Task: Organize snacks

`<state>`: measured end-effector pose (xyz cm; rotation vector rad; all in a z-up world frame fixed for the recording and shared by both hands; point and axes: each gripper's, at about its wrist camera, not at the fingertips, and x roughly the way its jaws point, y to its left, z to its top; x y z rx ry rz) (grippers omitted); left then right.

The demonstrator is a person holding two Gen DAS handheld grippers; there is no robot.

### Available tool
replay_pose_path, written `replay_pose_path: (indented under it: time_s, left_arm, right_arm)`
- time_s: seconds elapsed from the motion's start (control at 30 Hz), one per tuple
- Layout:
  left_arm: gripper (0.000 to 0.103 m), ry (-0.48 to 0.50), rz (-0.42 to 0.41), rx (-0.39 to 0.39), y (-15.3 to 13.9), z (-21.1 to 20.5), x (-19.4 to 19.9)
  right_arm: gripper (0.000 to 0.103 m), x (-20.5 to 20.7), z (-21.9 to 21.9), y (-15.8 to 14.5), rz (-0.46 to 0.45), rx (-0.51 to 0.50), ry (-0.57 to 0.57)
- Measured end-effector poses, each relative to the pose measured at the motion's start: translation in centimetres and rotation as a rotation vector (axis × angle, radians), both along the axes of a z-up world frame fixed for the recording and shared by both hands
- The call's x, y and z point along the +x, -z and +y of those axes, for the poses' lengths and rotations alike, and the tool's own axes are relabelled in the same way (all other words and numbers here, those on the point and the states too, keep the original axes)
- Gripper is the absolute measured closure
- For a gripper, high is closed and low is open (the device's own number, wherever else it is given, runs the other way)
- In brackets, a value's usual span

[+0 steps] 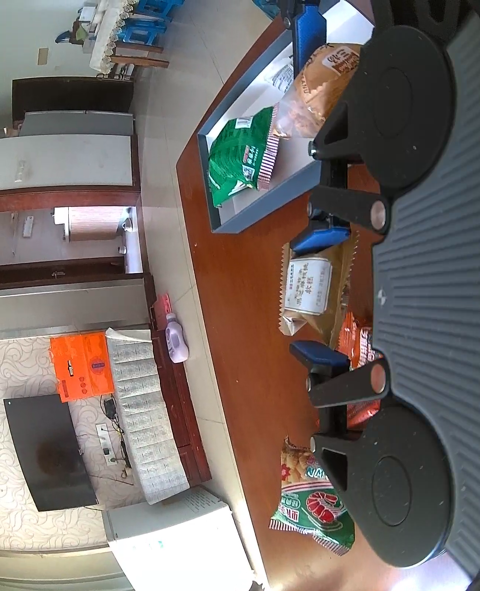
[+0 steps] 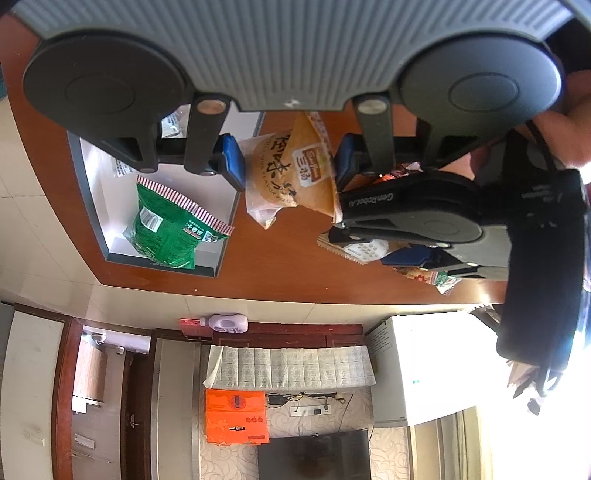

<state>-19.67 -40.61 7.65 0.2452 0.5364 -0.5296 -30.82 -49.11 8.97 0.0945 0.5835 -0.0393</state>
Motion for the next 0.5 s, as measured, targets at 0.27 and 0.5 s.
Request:
replay_pose_path:
  time_s: [0.27,0.5]
  left_arm:
    - [0.044,0.041,-0.015,-0.014,0.0,-1.5,-0.5]
    - [0.044,0.101,-0.043,-0.025,-0.1,-3.4,-1.4]
  right_arm:
    - [0.05,-0.8,-1.4,0.1,-0.001,0.006,0.033]
    - [0.05,-1.1,-3.0,0.5,0.007,0.013,0.067]
